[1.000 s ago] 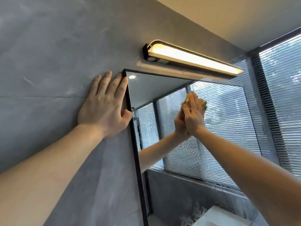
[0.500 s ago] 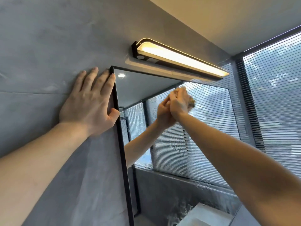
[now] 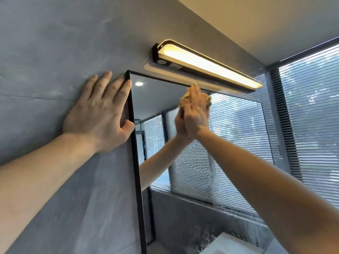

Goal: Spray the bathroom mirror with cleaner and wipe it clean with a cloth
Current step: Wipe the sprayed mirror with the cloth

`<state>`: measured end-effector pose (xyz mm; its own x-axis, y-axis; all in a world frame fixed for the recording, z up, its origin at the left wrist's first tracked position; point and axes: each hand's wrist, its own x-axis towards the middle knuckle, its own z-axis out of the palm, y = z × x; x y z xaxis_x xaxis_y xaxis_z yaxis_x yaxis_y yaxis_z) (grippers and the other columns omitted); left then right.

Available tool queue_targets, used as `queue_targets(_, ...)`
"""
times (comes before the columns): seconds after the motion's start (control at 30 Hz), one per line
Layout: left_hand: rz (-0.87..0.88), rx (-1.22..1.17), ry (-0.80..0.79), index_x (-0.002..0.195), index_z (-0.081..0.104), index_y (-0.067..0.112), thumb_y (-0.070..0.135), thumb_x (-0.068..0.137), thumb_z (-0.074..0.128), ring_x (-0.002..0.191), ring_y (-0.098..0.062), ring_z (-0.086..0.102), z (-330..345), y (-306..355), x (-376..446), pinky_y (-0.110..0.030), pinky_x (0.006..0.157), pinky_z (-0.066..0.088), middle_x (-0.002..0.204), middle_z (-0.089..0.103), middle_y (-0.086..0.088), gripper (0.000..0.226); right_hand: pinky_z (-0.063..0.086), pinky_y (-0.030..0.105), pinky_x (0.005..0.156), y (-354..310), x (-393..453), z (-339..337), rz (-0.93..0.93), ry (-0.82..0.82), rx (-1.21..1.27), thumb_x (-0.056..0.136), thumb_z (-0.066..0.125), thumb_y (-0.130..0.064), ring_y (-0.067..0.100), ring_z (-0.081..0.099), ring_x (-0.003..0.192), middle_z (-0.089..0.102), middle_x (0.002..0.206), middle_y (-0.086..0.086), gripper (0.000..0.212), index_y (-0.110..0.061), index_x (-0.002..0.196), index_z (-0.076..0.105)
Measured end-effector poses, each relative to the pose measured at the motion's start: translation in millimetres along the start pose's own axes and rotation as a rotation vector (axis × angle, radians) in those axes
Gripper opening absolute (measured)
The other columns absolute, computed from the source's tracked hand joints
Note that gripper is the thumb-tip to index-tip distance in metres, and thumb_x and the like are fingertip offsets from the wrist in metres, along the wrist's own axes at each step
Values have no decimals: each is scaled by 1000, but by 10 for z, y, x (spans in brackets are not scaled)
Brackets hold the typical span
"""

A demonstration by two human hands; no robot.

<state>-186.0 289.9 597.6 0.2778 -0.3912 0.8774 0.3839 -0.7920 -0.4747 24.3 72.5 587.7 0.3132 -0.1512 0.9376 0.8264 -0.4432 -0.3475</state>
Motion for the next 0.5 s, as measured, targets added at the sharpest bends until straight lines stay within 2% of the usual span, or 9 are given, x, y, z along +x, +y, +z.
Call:
queue_targets(0.07,0,5,-1,164,26,4,54,81,34,157,-42,25,1,0,1,-57,129,16,169,33,-19,97,-3,37,133,392,170,-114,216,-2,-25,106,23,-51,15,6,164,10,178,-2,69,-23,169,20)
queue_targets(0.17,2,14,0,164,26,5,55,82,35,157,-42,25,-2,-7,13,-57,129,17,168,34,-19,97,26,49,126,1093,281,-321,624,-53,-105,84,26,-70,35,42,147,41,160,14,85,-19,150,43)
queue_targets(0.2,3,14,-1,164,26,5,55,81,36,157,-42,25,-4,-6,16,-57,129,16,168,34,-18,97,32,52,121,1334,250,-370,711,-68,-91,75,28,-75,37,47,141,45,155,14,90,-20,144,45)
queue_targets(0.27,-3,14,-1,164,27,5,55,81,38,156,-42,26,-2,-4,14,-57,129,17,168,34,-18,97,36,54,119,1761,132,-374,792,-67,-48,66,33,-80,39,48,140,47,151,15,98,-19,141,47)
queue_targets(0.33,-5,19,1,164,27,5,54,81,38,156,-42,26,0,-5,14,-58,129,17,168,35,-18,97,32,54,122,1785,-87,-393,836,-53,-23,77,37,-79,40,44,144,42,156,16,93,-16,145,46)
queue_targets(0.4,1,23,-5,164,26,5,55,81,38,156,-42,26,-3,0,15,-58,129,17,168,34,-18,97,23,54,125,1730,-231,-384,853,-44,-82,101,34,-65,39,37,150,33,167,13,73,-17,156,36)
queue_targets(0.5,4,23,-12,164,25,6,56,82,38,157,-42,26,-5,0,17,-58,129,17,168,34,-18,97,14,54,128,1520,-257,-308,857,24,-122,108,29,-57,36,31,154,28,172,10,66,-17,161,32)
